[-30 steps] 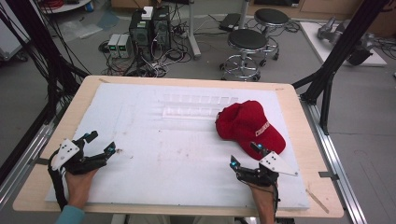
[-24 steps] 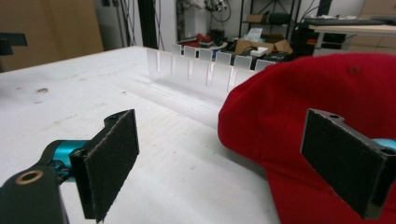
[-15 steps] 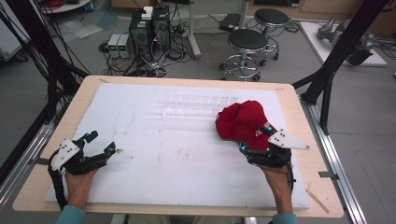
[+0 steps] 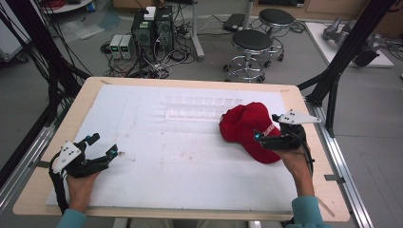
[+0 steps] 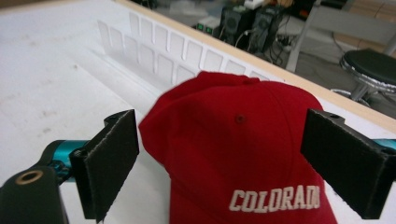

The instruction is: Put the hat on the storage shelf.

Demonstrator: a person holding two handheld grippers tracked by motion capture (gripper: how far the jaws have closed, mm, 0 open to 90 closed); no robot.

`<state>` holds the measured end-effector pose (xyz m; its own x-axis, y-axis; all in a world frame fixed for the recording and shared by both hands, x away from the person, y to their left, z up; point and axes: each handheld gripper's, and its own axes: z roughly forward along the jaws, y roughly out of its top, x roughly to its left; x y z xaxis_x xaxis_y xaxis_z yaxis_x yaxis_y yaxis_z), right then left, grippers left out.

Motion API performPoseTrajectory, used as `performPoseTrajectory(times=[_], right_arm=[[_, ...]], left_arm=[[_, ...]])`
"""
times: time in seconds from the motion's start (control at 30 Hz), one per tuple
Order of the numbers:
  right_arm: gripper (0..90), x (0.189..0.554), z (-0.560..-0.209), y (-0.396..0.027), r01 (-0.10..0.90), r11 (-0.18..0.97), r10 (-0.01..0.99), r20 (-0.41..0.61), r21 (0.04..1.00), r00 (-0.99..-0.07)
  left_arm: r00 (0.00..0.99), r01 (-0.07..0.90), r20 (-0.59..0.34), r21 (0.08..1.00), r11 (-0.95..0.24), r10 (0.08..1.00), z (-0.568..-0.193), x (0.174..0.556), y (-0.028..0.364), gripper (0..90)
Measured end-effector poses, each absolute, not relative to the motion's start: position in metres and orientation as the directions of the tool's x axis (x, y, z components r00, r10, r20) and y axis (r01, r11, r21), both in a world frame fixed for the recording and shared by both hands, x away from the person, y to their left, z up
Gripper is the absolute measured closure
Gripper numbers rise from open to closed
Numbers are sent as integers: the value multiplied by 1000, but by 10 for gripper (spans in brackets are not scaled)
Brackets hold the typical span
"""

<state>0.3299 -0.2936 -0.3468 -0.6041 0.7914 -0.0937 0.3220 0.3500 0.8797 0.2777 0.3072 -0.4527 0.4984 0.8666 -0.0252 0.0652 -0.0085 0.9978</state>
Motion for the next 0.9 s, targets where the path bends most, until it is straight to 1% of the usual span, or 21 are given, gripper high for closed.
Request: performPoseTrajectory(times=[0.13, 0.2, 0.37, 0.53, 0.73, 0.9], right_arm=[[104, 340, -343, -296, 339, 384, 782, -107, 859, -614], [104, 348, -341, -299, 368, 416, 774, -111, 832, -624], [104, 358, -343, -303, 392, 423, 777, -104, 817, -621], [104, 373, -355, -305, 408, 451, 766, -110, 793, -634], [104, 386, -365, -308, 416, 454, 760, -99, 788, -642], [104, 395, -375, -311, 447, 460, 761, -82, 767, -643]], left_arm=[[498, 64, -22, 998, -12, 867, -453, 278, 307, 162], [499, 63, -21, 998, -13, 866, -453, 278, 307, 163], [499, 66, -24, 998, -10, 866, -453, 278, 307, 162], [500, 65, -24, 998, -10, 866, -453, 278, 307, 163], [501, 65, -24, 998, -10, 865, -453, 278, 307, 162], [501, 64, -24, 998, -9, 865, -453, 278, 307, 162]])
